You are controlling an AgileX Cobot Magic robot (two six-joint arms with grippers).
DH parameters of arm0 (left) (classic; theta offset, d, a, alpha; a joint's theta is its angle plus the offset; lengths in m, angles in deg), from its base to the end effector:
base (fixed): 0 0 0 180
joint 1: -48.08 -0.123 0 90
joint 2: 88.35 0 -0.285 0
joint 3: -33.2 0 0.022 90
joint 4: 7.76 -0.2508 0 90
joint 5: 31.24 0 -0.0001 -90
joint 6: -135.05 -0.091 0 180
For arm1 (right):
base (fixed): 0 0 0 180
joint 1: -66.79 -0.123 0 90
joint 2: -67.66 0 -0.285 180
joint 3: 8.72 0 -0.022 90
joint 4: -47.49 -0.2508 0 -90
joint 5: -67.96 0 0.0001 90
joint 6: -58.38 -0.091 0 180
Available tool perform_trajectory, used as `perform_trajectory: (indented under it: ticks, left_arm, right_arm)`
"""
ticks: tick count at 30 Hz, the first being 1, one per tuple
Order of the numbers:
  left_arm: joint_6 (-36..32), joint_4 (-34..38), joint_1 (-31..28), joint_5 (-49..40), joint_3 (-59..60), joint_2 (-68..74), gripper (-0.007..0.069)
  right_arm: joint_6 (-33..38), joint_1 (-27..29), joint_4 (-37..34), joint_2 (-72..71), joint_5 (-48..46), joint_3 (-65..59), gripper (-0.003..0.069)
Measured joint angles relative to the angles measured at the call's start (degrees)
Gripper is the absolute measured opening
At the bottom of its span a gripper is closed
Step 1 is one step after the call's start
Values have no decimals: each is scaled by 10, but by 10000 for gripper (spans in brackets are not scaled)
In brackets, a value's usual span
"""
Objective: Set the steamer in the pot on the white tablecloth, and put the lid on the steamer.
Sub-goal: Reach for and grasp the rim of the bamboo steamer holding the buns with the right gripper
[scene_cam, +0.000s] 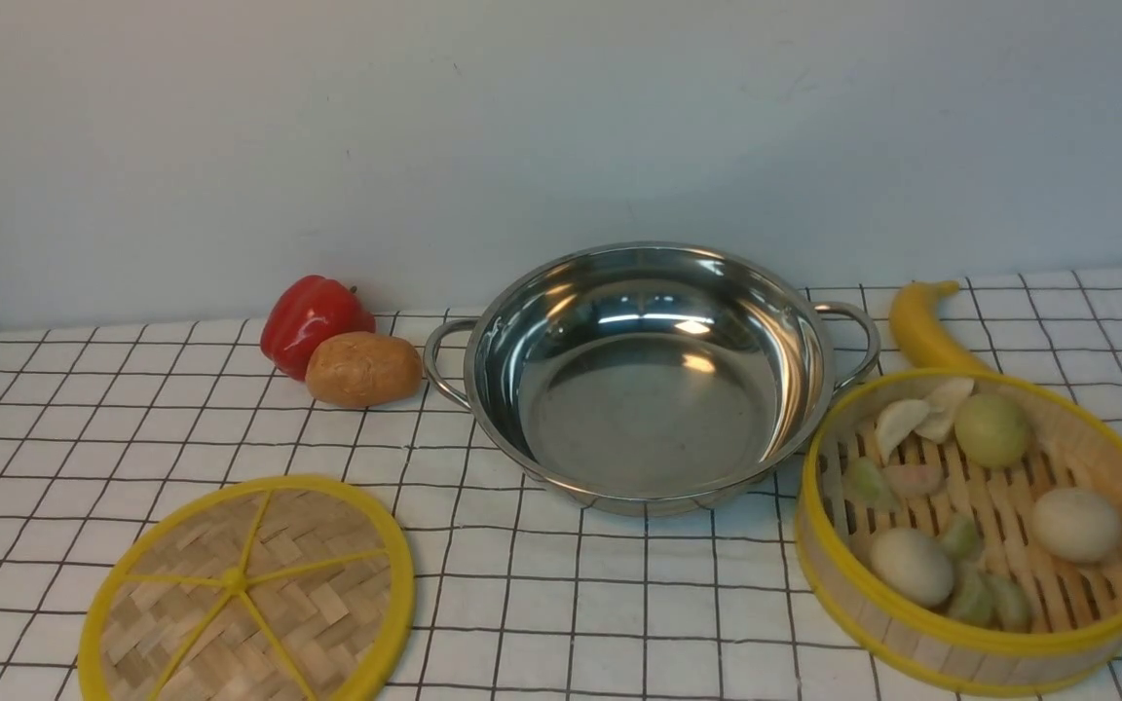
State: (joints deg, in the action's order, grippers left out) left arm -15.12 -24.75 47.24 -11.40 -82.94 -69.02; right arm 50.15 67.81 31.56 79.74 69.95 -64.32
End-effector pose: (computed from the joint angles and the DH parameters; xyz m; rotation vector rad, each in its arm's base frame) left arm 0.0592 -0.0081 0.3083 -0.0546 1.1243 -0.2574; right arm 0.0280 -0.0013 0.3355 0.2599 1.1251 0.3527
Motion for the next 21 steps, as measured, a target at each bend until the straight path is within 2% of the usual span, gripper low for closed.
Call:
perform_trajectory:
  ticks: [1, 2, 4, 7, 9, 10, 13, 15, 19, 20, 21]
  left_arm:
    - [1, -28, 0, -33, -28, 42, 243]
    - [1, -34, 0, -38, -31, 47, 243]
    - [15, -59, 0, -107, -73, 125, 243]
    - [25, -65, 0, -161, -97, 172, 243]
    - [30, -67, 0, -257, -124, 244, 243]
    - [30, -67, 0, -264, -126, 249, 243]
    - [18, -64, 0, -377, -159, 333, 243]
    - [-10, -44, 0, -428, -178, 369, 243]
    - [-127, 40, 0, -527, -224, 439, 243]
    - [-134, 52, 0, -532, -226, 443, 243]
    - [-210, 113, 0, -570, -244, 474, 243]
  right_arm:
    - [1, 0, 54, 33, -84, 36, 243]
    - [1, 0, 59, 38, -95, 36, 243]
    - [-11, 0, 114, 120, -262, 97, 243]
    - [-28, 0, 135, 180, -356, 133, 243]
    - [-48, 0, 159, 263, -442, 181, 243]
    - [-48, 0, 159, 263, -447, 184, 243]
    - [-59, 0, 188, 372, -533, 243, 243]
    - [-61, 0, 191, 422, -563, 270, 243]
    - [-61, 0, 191, 507, -597, 311, 243]
    - [-61, 0, 191, 520, -598, 314, 243]
    - [-55, 0, 191, 553, -596, 324, 243]
